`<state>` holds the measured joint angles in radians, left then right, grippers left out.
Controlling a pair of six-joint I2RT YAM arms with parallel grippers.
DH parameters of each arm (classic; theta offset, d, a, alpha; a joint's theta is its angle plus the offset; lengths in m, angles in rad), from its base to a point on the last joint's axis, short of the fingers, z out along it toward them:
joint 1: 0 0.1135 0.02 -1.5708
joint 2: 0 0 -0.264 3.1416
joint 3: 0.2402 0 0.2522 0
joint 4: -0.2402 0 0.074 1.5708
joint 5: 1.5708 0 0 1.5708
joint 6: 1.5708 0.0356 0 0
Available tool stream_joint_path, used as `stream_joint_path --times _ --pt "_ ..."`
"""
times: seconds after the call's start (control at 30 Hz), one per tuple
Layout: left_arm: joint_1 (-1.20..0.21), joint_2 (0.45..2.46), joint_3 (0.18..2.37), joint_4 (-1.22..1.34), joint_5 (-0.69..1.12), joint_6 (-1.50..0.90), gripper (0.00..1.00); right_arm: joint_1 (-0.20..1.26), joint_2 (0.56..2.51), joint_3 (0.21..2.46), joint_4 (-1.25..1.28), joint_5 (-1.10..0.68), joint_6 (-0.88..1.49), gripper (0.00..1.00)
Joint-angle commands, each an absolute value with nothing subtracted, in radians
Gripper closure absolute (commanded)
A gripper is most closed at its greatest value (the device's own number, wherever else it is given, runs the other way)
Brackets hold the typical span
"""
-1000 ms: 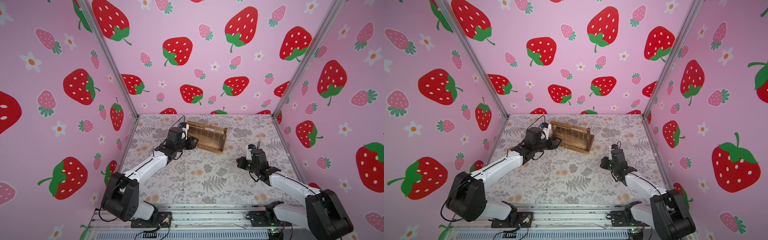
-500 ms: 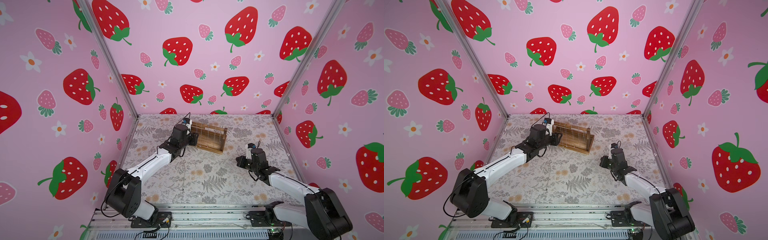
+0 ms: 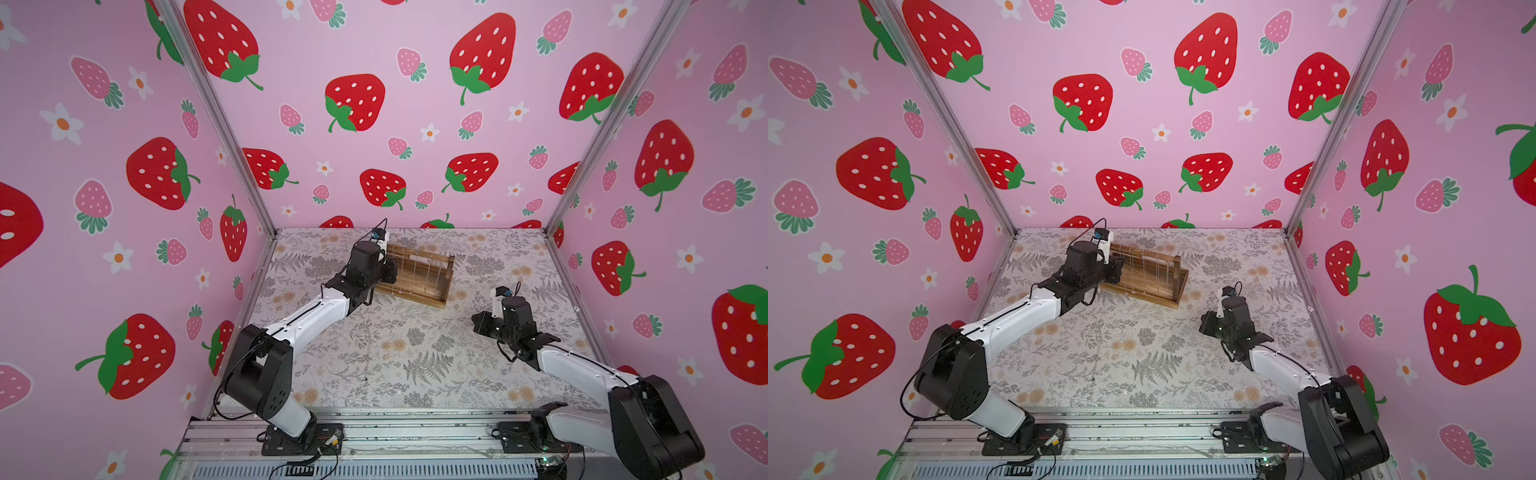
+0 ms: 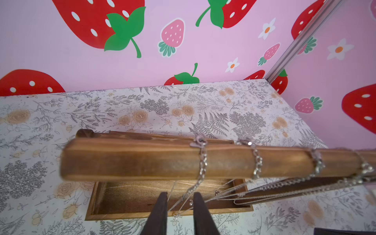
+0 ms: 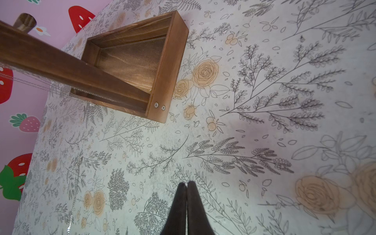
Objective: Take the necklace off the jewelry display stand
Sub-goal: Take off the necklace from the stand.
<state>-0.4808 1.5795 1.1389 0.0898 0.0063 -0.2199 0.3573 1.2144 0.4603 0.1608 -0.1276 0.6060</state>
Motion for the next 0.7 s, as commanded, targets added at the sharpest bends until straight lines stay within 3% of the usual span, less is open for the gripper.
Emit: stream_joint_path --times 0.0,0.33,0.4,0.67 --pt "-0.484 1.585 1.185 0.106 -0.005 -0.197 0.84 0.351 1.229 0.466 0.172 -0.138 0.612 0.94" --pt "-0.482 1.562 1.153 0.107 0.032 -0.196 0.93 0.347 1.233 0.468 0.172 -0.144 0.611 0.93" --pt "-0.482 1.553 1.136 0.109 0.031 -0.196 1.00 0.345 1.236 0.467 0.172 -0.144 0.611 0.93" --pt "-0.482 1.523 1.045 0.145 0.037 -0.222 1.00 0.342 1.237 0.466 0.170 -0.149 0.608 0.93"
